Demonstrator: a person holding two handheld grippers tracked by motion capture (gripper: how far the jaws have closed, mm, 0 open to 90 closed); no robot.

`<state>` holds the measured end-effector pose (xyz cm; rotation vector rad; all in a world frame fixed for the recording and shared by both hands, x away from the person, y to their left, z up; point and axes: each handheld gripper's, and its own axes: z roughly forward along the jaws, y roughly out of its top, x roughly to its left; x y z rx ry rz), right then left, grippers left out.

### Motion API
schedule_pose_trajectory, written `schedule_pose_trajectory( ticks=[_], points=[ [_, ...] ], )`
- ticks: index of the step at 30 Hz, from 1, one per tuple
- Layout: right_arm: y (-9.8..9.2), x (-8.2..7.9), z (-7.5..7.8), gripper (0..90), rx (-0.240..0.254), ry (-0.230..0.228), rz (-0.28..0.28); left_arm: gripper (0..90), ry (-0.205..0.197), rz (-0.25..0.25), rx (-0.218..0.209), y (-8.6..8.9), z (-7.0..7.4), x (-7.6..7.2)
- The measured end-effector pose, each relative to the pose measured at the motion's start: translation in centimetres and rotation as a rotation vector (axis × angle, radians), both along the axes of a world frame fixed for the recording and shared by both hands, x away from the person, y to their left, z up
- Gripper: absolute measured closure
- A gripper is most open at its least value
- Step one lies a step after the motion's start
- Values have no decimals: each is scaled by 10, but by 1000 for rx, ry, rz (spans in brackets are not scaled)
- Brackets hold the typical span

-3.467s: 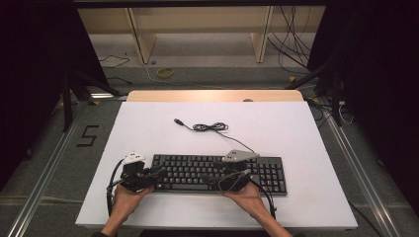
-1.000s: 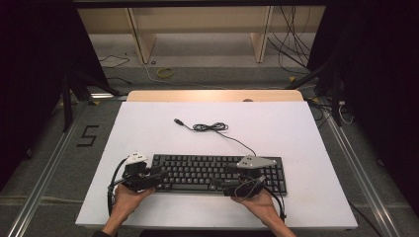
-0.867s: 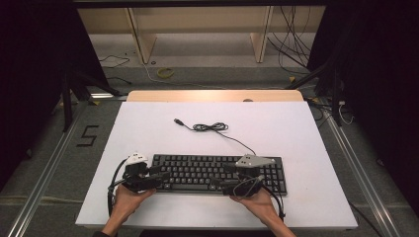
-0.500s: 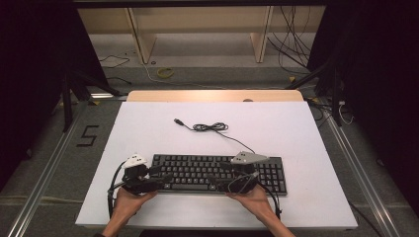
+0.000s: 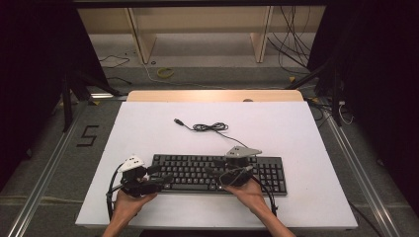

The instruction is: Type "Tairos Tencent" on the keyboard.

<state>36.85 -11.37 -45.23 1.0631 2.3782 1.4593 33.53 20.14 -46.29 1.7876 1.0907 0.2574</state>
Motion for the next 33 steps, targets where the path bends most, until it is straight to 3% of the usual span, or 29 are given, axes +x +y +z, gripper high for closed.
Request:
schedule_pose_trajectory(
  ticks=[11, 18, 33],
  points=[
    [18, 11, -7, 798, -79, 30, -17, 288, -19, -4, -4, 0, 1, -5],
    [26, 16, -13, 889, -125, 40, -25, 286, -24, -6, -11, 0, 2, -8],
    [37, 22, -22, 900, -176, 59, -33, 287, -35, -9, -10, 1, 2, -12]
  ],
)
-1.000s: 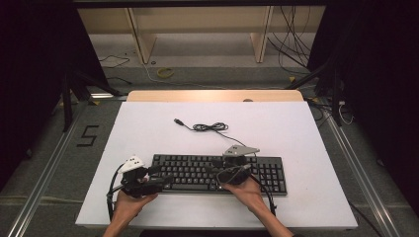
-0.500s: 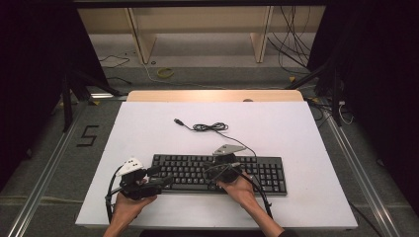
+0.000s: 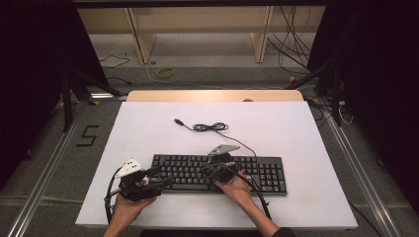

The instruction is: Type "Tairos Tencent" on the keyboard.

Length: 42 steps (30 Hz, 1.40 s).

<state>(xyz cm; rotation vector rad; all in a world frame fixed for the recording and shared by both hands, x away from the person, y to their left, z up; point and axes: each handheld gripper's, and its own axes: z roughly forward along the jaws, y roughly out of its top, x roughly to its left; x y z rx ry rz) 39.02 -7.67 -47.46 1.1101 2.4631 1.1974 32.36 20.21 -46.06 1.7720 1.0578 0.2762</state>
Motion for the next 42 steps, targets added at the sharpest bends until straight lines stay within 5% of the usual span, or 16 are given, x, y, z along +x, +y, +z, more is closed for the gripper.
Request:
schedule_pose_trajectory(
  ticks=[8, 22, 29, 42],
  points=[
    [3, 0, -6, 900, -43, -12, -2, 288, 0, 0, 2, 0, 0, 0],
    [1, 1, -5, 900, -16, 3, -18, 288, -5, 1, 14, 1, -1, 2],
    [-14, -1, 9, 807, 93, -9, -29, 290, -1, 9, 16, 2, -3, 4],
    [-40, -10, 20, 488, 141, -27, -21, 295, 19, -4, 38, -3, -5, 11]
  ],
)
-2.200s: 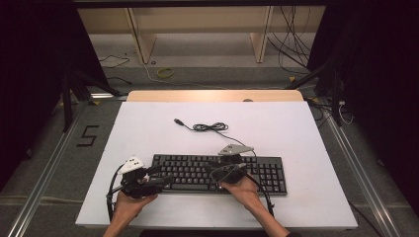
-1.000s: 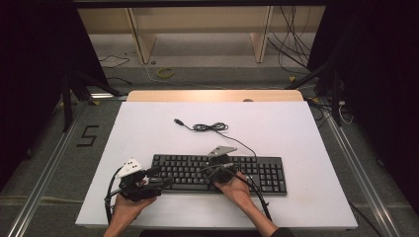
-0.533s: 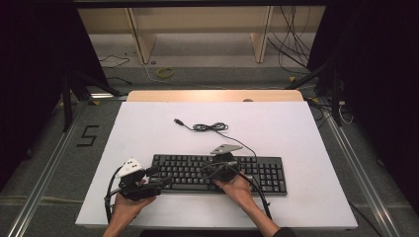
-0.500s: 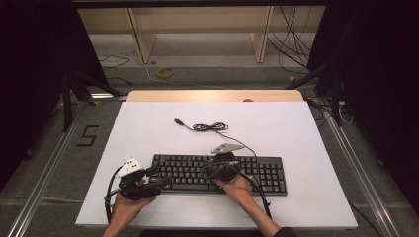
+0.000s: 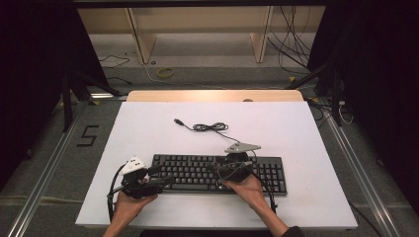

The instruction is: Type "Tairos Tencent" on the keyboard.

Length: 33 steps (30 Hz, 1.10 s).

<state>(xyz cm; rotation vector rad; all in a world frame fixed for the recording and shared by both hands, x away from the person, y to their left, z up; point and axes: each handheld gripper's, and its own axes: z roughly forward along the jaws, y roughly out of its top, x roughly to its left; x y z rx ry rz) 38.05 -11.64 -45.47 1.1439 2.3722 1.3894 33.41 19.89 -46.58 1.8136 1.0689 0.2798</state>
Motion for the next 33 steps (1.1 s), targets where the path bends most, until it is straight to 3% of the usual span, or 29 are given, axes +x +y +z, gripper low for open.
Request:
schedule_pose_trajectory(
  ticks=[8, 15, 26, 33],
  points=[
    [-4, -11, 4, 368, 0, -23, 22, 348, 10, -5, 15, -6, 2, 8],
    [-7, -20, 5, 329, 24, -38, 44, 529, 28, -2, 31, -11, 6, 17],
    [-15, -35, 6, 307, 36, -50, 50, 810, 70, -29, 108, -30, 4, 38],
    [-22, -42, 7, 305, 57, -58, 53, 888, 89, -47, 166, -48, 1, 47]
  ],
)
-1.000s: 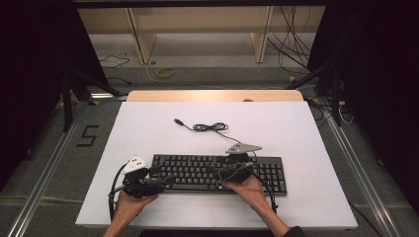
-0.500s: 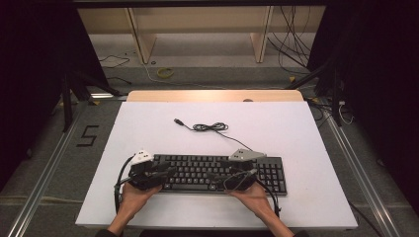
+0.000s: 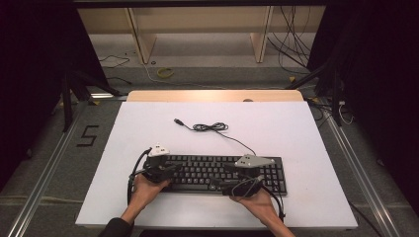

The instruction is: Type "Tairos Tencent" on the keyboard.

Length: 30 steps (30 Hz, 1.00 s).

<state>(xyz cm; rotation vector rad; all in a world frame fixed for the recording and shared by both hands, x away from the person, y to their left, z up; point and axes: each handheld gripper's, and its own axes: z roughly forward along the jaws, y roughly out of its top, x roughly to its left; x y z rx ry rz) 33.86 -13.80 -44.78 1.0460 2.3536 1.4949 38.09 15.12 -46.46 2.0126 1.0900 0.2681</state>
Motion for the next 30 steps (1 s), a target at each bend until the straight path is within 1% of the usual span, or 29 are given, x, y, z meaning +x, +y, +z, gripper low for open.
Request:
schedule_pose_trajectory(
  ticks=[3, 7, 10, 14, 17, 19, 20, 22, 23, 25, 27, 28, 30],
  points=[
    [-2, -3, 0, 305, 3, -1, 0, 889, 12, 7, 20, -1, -3, 4],
    [-5, -5, 0, 305, 3, 1, 0, 889, 23, 22, 25, 1, -6, 7],
    [-5, -6, 0, 305, 2, 1, 2, 889, 25, 16, 36, 0, -7, 9],
    [-6, -7, -1, 302, 2, 0, 2, 889, 33, 15, 42, -1, -9, 10],
    [-7, -8, -1, 299, 2, 1, 2, 889, 36, 17, 38, -2, -9, 10],
    [-7, -8, -1, 297, 1, 0, 1, 889, 37, 8, 46, -1, -9, 10],
    [-8, -8, -1, 295, 2, 1, 0, 889, 37, 9, 44, -2, -9, 10],
    [-8, -8, -1, 295, 2, 3, -1, 890, 45, 5, 54, -3, -11, 10],
    [-8, -9, -1, 295, 0, 3, -1, 890, 47, 7, 43, -4, -12, 9],
    [-9, -9, -1, 295, 0, 3, -1, 891, 50, 1, 63, -4, -10, 9],
    [-9, -9, -1, 295, 0, 2, -2, 892, 46, 5, 64, -5, -11, 8],
    [-9, -9, -1, 295, 0, 1, -2, 891, 52, 3, 63, -4, -10, 9],
    [-9, -9, -1, 295, 0, 0, -3, 891, 51, 7, 56, -4, -11, 9]
  ],
)
